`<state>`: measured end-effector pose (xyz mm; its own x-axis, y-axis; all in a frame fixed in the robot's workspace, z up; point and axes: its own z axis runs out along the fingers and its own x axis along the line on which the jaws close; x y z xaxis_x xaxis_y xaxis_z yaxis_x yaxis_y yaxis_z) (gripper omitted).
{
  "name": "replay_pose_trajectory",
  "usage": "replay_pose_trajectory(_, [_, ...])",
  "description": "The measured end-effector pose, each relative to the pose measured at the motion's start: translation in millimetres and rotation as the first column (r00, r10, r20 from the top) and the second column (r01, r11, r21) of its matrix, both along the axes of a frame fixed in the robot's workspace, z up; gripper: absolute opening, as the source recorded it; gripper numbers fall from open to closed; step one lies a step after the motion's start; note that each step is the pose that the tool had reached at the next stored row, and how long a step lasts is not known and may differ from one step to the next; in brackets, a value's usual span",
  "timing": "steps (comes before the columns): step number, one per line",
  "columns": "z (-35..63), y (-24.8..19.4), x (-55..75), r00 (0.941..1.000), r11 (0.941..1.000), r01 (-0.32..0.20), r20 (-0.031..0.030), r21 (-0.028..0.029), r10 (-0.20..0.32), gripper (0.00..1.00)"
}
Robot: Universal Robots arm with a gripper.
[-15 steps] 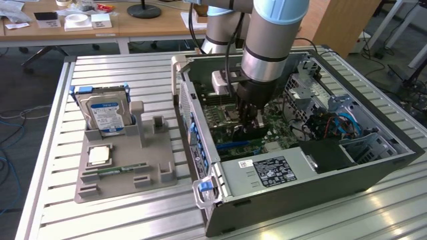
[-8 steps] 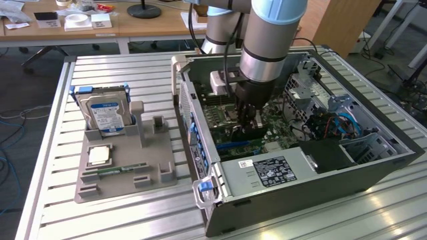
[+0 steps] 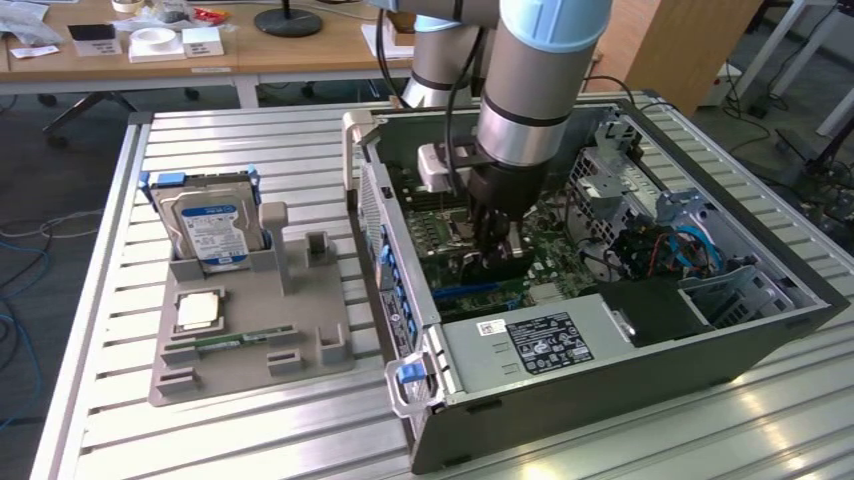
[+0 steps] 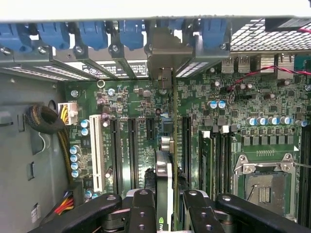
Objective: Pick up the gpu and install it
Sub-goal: 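Insert the gpu into the slot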
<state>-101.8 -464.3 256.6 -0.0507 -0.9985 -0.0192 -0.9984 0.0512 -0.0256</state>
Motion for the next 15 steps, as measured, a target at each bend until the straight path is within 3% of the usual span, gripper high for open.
replay_pose_trajectory(12, [-3.0, 0.0, -0.8, 1.0000, 1.0000, 0.000, 0.0000, -0.0003, 0.000, 0.27])
replay_pose_trajectory(15, [-3.0, 0.0, -0.6, 1.0000, 1.0000, 0.000, -0.0024, -0.0002, 0.000, 0.27])
